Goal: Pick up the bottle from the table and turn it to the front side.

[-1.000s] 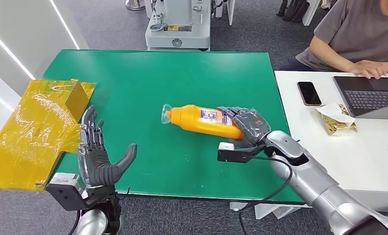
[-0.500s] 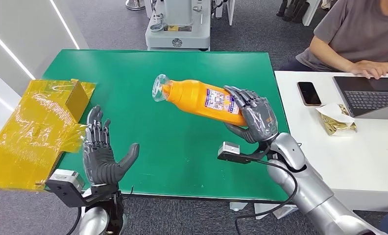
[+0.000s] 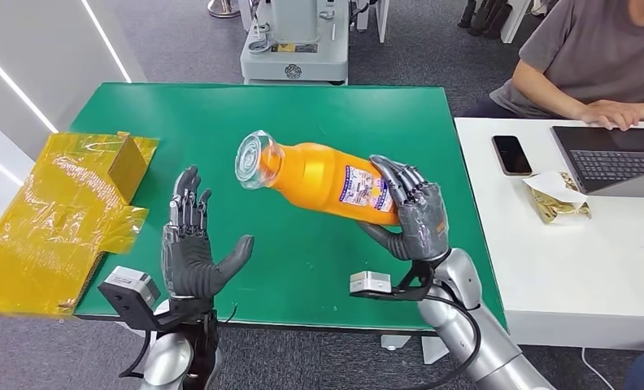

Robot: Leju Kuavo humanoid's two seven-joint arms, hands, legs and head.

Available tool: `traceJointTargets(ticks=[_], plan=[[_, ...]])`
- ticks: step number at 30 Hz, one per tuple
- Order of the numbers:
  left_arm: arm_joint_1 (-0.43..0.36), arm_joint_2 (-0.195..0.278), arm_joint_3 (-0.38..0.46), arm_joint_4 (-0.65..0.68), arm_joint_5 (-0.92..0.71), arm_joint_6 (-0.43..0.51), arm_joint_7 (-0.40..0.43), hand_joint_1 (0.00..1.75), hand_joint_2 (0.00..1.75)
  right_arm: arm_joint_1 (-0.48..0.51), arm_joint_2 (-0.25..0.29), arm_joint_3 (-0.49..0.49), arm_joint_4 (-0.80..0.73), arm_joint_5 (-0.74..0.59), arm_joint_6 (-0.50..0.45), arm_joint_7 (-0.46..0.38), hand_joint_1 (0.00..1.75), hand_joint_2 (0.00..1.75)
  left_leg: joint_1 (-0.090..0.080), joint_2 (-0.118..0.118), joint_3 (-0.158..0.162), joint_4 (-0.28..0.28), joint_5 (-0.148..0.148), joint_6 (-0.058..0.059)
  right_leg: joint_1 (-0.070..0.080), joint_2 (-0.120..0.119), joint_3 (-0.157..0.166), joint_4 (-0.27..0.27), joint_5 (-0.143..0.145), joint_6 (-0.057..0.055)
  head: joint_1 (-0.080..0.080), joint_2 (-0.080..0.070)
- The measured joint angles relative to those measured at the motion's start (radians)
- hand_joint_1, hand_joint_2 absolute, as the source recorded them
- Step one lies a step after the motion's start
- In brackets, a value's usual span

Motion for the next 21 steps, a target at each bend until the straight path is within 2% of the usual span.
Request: traceJointTargets(ticks=[5,9,14,21], plan=[[-0.033,0.007,-0.013,-0.003,0.008,-0.051,0.032,0.00,1.75,0.014,0.071,-0.010,0.053,0.021,0.000,0.008,1.75,1.75,0.000,0.000,0.000,0.000,0.000,0.000,0.000,0.000,0.000,0.000,0.000,0.000,0.000,0.000],[-0.069,0.012,-0.023,-0.008,0.003,-0.083,0.052,0.00,1.75,0.018,0.108,-0.014,0.101,0.017,0.000,0.002,1.75,1.75,0.000,0.000,0.000,0.000,0.000,0.000,0.000,0.000,0.000,0.000,0.000,0.000,0.000,0.000],[-0.116,0.018,-0.039,-0.009,0.001,-0.092,0.059,0.00,1.75,0.013,0.131,-0.008,0.158,-0.015,0.000,0.011,1.75,1.75,0.000,-0.001,0.000,0.000,0.000,0.000,0.000,0.000,0.000,0.000,0.000,0.000,0.000,0.000],[-0.141,0.023,-0.049,-0.008,0.011,-0.101,0.063,0.00,1.75,-0.003,0.142,0.008,0.204,-0.028,0.000,0.024,1.75,1.75,0.000,-0.001,0.000,0.000,0.000,0.000,0.000,0.000,0.000,0.000,0.000,0.000,0.000,0.000]])
